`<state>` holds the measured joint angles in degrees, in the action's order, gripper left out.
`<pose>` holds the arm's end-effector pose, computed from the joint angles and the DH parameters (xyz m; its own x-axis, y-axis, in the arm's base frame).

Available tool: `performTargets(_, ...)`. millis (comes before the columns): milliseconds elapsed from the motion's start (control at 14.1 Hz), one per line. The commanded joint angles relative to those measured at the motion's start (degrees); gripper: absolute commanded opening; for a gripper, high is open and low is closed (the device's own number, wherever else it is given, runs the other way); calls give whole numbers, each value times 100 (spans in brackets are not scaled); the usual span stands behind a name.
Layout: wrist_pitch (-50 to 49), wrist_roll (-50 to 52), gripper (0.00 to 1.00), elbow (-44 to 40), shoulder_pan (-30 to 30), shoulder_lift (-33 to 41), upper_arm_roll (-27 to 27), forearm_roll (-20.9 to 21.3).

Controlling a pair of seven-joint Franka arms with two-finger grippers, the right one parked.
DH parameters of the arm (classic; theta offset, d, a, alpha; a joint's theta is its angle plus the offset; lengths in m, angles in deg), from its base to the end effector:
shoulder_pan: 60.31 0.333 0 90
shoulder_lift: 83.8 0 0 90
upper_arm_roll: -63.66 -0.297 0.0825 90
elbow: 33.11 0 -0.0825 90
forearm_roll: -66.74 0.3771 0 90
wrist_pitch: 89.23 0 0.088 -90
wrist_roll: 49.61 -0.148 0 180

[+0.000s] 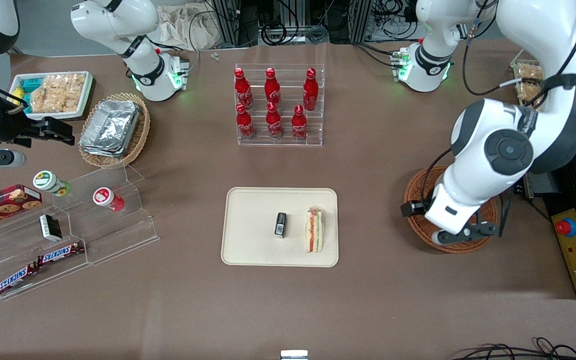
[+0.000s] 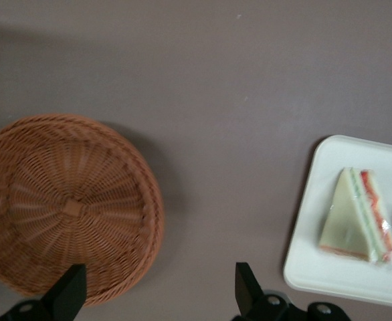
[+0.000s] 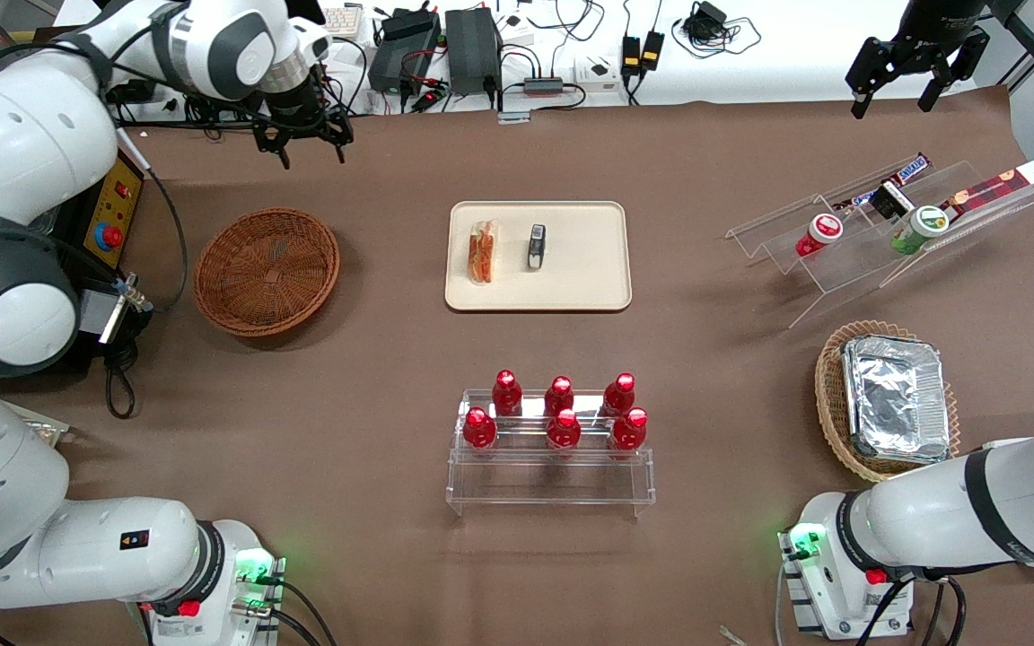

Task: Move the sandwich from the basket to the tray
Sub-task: 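Open the left gripper to release the sandwich and withdraw toward the basket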

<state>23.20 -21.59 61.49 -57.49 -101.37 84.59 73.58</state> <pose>0.6136 -0.1708 0.3889 0.9891 0.1453 0.0245 0.1451 -0.9894 0.0091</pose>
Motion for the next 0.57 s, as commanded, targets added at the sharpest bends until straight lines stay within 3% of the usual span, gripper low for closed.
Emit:
performTargets(0, 200, -865, 100, 998, -263, 991, -745, -524)
performTargets(141, 17, -1193, 100, 1052, -440, 1106, -1064, -570)
performTargets(495, -730, -1352, 100, 281, -107, 897, -1082, -587)
